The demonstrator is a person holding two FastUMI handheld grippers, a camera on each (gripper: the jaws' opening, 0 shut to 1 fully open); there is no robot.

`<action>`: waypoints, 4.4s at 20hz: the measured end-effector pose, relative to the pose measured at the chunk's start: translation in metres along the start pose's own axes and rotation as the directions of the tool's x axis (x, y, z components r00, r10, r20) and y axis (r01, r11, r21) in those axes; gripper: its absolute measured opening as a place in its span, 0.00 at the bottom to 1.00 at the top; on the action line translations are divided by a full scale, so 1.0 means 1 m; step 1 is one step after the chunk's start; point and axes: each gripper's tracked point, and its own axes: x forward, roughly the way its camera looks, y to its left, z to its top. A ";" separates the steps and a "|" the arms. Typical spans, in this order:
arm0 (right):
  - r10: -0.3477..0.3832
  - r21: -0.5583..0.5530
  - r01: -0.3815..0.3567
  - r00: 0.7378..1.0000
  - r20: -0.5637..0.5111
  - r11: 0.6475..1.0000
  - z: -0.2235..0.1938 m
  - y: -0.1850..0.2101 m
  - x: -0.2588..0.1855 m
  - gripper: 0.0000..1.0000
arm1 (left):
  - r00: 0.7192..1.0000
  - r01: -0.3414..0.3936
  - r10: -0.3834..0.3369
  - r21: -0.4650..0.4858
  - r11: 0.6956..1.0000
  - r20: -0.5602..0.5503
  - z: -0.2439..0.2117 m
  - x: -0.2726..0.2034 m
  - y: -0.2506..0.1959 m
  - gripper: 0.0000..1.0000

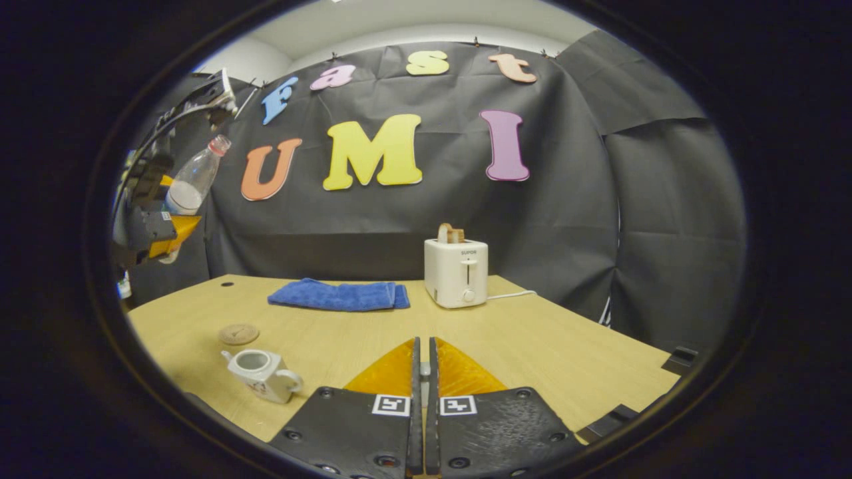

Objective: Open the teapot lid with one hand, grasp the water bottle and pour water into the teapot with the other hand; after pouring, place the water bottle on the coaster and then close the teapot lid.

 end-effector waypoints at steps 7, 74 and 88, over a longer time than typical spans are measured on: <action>-0.008 0.011 0.009 1.000 -0.009 1.000 -0.004 -0.002 0.003 0.02 | 0.995 0.099 -0.081 -0.369 0.924 0.066 -0.004 0.040 -0.019 0.76; 0.428 -0.075 -0.438 0.896 -0.120 0.896 -0.014 0.198 0.003 0.04 | 0.987 0.122 -0.158 -0.733 0.669 0.020 -0.079 -0.126 0.071 0.97; 0.422 -0.057 -0.429 0.901 -0.101 0.901 0.003 0.183 -0.025 0.24 | 0.981 0.143 -0.193 -0.662 0.736 -0.003 -0.072 -0.123 0.046 0.97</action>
